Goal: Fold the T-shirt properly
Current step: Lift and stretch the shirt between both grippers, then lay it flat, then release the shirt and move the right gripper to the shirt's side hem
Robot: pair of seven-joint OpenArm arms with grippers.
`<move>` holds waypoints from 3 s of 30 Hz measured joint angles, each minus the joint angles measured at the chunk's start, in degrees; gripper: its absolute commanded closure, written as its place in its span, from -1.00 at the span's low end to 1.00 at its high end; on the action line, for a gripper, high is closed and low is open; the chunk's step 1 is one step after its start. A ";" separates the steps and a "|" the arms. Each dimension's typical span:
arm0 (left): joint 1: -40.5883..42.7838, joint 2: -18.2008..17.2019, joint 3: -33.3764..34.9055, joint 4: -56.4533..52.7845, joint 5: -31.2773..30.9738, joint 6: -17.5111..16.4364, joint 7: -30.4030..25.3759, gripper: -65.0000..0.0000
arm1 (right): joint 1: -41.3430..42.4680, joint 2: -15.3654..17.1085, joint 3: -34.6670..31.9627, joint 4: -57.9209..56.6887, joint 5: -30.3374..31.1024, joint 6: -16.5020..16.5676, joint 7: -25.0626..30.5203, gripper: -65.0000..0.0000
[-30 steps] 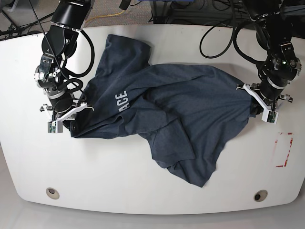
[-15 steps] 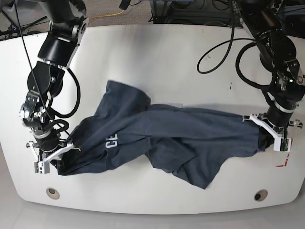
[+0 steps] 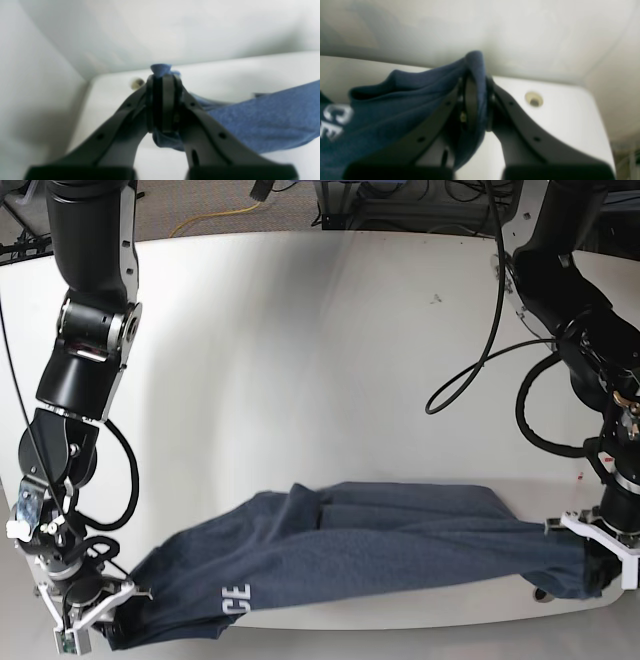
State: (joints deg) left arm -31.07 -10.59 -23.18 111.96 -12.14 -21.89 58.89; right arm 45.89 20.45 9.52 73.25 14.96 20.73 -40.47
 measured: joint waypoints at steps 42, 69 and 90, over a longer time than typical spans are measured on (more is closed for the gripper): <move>40.11 -3.15 -2.32 1.11 -3.21 -6.03 1.81 0.99 | -45.18 -8.31 21.51 21.29 0.46 0.17 -8.92 1.00; 53.00 -3.13 -10.88 0.96 -2.89 -11.82 1.57 0.06 | -55.52 -15.58 33.20 21.51 13.84 18.95 -18.75 0.39; 45.35 -3.10 -19.63 0.76 -6.93 -17.03 1.86 -0.16 | -35.76 -12.00 32.92 8.09 5.42 19.12 -18.97 -0.54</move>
State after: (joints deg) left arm 14.28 -13.69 -42.81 112.73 -19.07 -38.92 60.75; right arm 10.13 8.45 42.44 81.34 20.38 39.86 -59.44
